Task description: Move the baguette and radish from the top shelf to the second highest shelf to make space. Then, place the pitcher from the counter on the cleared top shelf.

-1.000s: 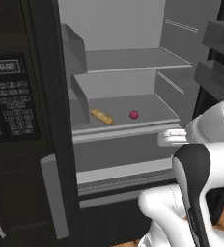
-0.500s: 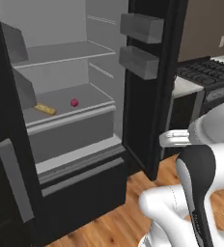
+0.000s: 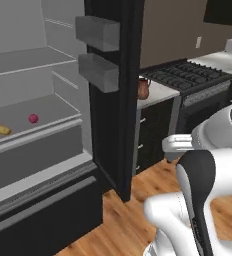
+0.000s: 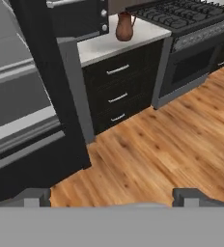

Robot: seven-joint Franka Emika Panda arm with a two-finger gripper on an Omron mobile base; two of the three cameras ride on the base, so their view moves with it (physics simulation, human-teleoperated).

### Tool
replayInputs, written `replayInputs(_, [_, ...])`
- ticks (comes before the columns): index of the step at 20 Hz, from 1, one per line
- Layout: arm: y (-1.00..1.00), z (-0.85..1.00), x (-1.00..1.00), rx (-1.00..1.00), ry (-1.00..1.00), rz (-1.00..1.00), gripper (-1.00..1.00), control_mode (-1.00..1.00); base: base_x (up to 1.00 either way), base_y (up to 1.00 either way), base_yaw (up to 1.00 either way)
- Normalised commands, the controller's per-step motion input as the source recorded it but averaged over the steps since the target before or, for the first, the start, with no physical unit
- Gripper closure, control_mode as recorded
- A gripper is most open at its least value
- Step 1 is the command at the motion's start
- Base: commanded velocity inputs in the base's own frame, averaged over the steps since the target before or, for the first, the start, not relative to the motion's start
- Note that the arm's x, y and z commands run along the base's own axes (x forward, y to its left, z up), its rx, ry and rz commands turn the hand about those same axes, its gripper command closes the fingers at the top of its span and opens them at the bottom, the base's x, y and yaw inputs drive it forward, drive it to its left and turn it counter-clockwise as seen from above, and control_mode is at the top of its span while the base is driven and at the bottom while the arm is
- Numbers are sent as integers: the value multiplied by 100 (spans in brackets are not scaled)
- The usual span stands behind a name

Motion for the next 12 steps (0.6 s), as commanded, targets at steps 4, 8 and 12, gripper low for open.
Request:
replayInputs(4, [0, 0, 0, 0, 0, 0, -100, 100, 48, -100, 0])
replayInputs(8, [0, 0, 0, 0, 0, 0, -100, 100, 62, -100, 7])
replayInputs(12, [0, 0, 0, 0, 0, 0, -100, 100, 73, -80, 45])
